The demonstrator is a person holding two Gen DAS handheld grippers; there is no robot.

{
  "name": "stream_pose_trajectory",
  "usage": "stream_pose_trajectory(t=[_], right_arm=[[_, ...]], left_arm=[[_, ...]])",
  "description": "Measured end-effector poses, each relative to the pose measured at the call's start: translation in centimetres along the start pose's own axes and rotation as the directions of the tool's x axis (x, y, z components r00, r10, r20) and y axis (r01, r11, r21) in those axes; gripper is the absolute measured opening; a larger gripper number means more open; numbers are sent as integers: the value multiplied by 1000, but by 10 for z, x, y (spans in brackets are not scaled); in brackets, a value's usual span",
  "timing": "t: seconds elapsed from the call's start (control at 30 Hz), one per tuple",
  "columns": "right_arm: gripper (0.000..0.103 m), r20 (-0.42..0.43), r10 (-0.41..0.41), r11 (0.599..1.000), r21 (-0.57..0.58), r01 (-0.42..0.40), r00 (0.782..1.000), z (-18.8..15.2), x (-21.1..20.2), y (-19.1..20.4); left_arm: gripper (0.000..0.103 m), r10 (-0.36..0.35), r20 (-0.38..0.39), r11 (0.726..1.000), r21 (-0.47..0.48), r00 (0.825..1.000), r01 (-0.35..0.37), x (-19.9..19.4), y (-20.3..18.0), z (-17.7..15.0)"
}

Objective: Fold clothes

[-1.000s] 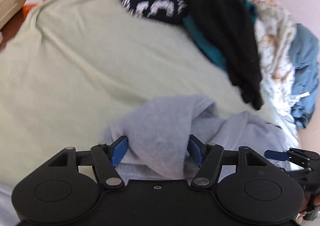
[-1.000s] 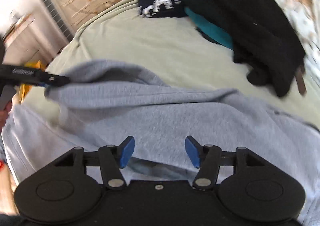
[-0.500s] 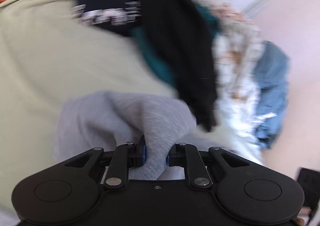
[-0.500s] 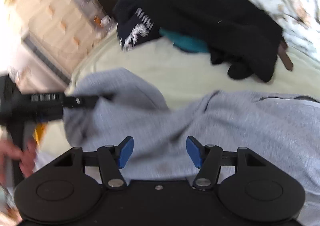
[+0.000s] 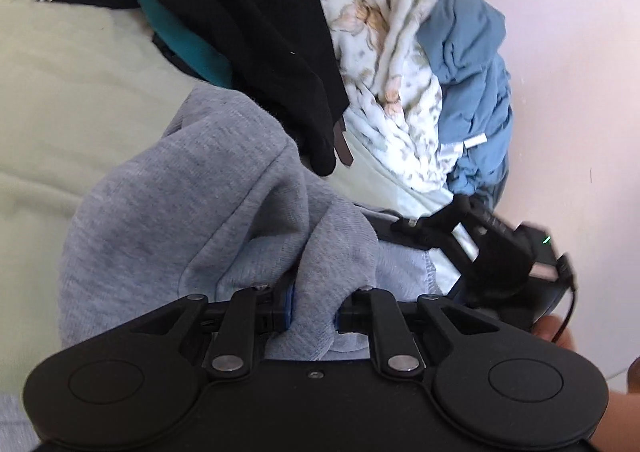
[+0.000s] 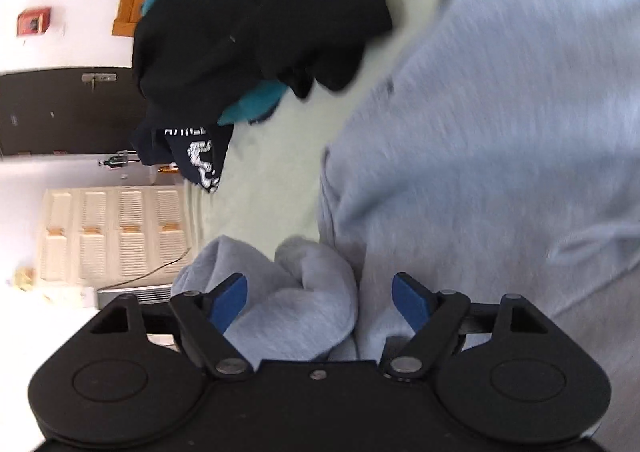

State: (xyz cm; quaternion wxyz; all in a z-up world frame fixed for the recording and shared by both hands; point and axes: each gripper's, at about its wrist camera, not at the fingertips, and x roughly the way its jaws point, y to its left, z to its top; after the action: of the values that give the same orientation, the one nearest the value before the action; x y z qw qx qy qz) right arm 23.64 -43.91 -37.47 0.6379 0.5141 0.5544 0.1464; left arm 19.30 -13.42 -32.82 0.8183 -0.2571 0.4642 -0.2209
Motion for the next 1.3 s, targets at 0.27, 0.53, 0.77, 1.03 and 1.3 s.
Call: stream_pose_trajectory(t=[0.27, 0.53, 0.77, 1.03, 1.3], right_arm=[[24, -59, 17, 986, -162, -26, 998, -2, 26, 28], [18, -66, -32, 851, -525, -7, 997, -16, 35, 109], [17, -68, 10, 633, -772, -59, 998, -47, 26, 169], [17, -116, -84, 448, -892, -67, 990, -87, 32, 169], [17, -123, -136, 310, -948, -76, 983, -130, 27, 160]], left_arm=[[22, 46, 16, 998, 40, 999, -47, -15, -2, 1], [65, 111, 123, 992, 43, 986, -117, -83, 3, 13], [73, 79, 233, 995, 39, 969, -90, -156, 25, 33], [79, 111, 233, 992, 30, 966, -121, -169, 59, 55], [83, -54, -58, 993, 99, 997, 60, -91, 67, 84]])
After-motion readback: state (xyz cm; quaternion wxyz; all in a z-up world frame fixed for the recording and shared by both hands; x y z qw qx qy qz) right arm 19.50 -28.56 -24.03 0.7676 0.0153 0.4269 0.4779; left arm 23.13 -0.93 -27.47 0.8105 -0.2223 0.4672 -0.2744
